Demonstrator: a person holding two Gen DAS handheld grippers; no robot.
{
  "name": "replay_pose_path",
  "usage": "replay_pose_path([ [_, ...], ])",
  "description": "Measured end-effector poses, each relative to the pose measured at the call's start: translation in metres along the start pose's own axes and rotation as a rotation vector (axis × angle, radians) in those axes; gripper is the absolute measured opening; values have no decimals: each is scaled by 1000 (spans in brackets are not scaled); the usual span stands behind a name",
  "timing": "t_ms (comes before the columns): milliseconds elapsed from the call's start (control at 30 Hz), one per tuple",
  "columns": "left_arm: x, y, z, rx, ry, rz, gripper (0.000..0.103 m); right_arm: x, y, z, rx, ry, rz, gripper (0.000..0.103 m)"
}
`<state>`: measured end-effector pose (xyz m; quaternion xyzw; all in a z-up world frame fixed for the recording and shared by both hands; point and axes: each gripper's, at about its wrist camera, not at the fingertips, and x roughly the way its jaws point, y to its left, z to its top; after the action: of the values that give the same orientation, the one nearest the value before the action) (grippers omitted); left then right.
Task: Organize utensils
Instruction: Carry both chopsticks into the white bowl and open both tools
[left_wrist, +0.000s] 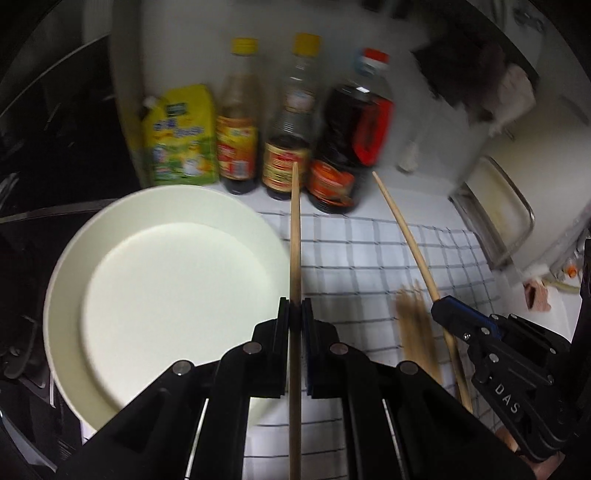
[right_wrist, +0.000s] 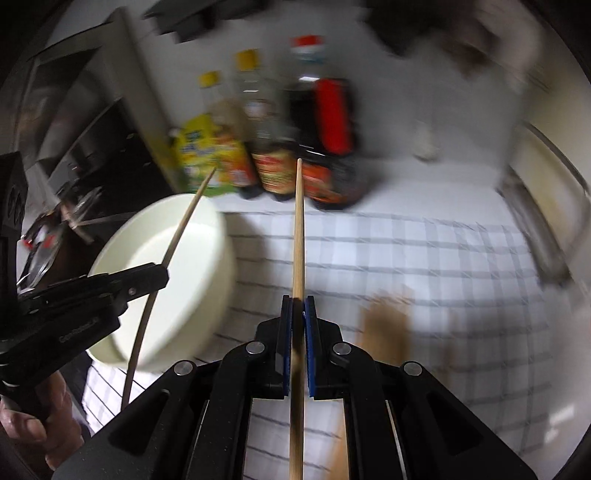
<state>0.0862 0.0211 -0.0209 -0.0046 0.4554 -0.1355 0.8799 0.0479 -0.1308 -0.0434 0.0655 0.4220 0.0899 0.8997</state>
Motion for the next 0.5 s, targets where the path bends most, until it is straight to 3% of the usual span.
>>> replay_pose_path([
  [233,-5,87,14,-73,-14,105,7,57,81,27,-68,52,115,6],
  [500,26,142,2,-117,73,126,7,116,132,25,-91,174,126,6],
])
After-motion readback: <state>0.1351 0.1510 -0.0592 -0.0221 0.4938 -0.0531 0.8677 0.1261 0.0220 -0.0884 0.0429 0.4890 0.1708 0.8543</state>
